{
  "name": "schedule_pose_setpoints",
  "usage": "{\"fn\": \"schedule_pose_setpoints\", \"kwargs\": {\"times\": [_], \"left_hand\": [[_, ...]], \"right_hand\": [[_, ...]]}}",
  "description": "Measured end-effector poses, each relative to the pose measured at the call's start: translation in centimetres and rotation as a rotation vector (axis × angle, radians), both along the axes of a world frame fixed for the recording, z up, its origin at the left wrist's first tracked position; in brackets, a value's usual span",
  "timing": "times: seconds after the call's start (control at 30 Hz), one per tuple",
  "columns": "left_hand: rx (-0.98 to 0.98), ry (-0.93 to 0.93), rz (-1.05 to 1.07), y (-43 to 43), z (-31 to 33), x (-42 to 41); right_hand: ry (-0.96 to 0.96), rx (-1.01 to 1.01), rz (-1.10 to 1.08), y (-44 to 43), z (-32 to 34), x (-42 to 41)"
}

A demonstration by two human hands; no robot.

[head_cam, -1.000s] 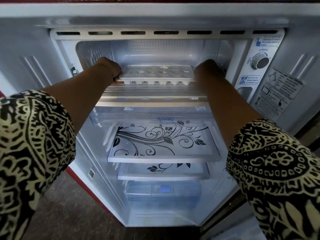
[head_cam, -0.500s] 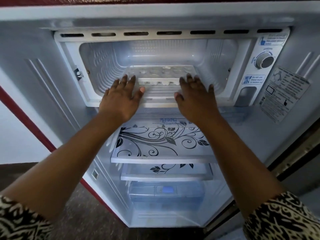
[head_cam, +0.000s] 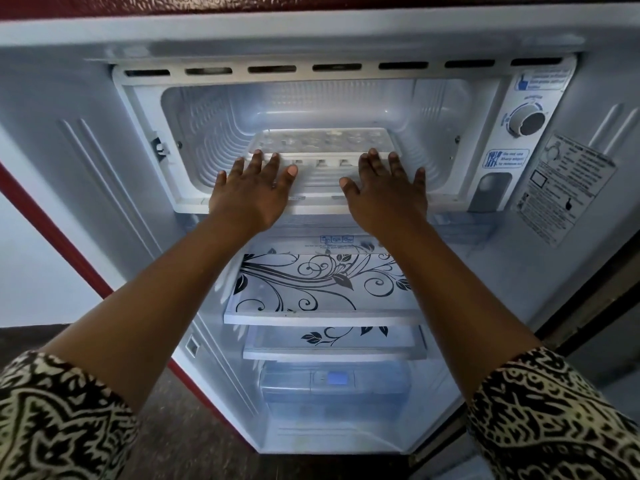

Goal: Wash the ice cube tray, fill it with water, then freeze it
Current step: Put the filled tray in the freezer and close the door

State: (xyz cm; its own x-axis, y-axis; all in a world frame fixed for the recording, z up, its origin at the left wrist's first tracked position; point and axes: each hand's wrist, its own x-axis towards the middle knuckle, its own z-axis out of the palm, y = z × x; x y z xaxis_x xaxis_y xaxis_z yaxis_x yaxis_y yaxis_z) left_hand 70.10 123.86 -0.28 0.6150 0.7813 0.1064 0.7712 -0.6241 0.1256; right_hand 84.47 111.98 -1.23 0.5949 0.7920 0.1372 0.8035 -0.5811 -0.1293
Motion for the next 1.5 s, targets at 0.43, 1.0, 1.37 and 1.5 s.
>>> {"fn": "schedule_pose_setpoints", "kwargs": {"times": [0.43,1.0,1.37,1.5], "left_hand": [[-0.018,-0.022,0.016,0.0,1.0,1.0],[-0.407,-0.553,-0.060,-28.1,4.9,-14.2],[-0.370,-0.623,-0.240,-47.1,10.5,-15.1],[-0.309,-0.639,-0.361,-53.8,12.0,-13.0]], "right_hand": [[0.059,0.048,-0.033,0.4,1.1,0.0],[0.291,0.260,-0.006,-27.3,7.4,-16.8],[0.061,0.252,0.082,-46.8,14.1,-20.2],[-0.109,0.290,0.065,-54.1,15.5,-19.5]]}}
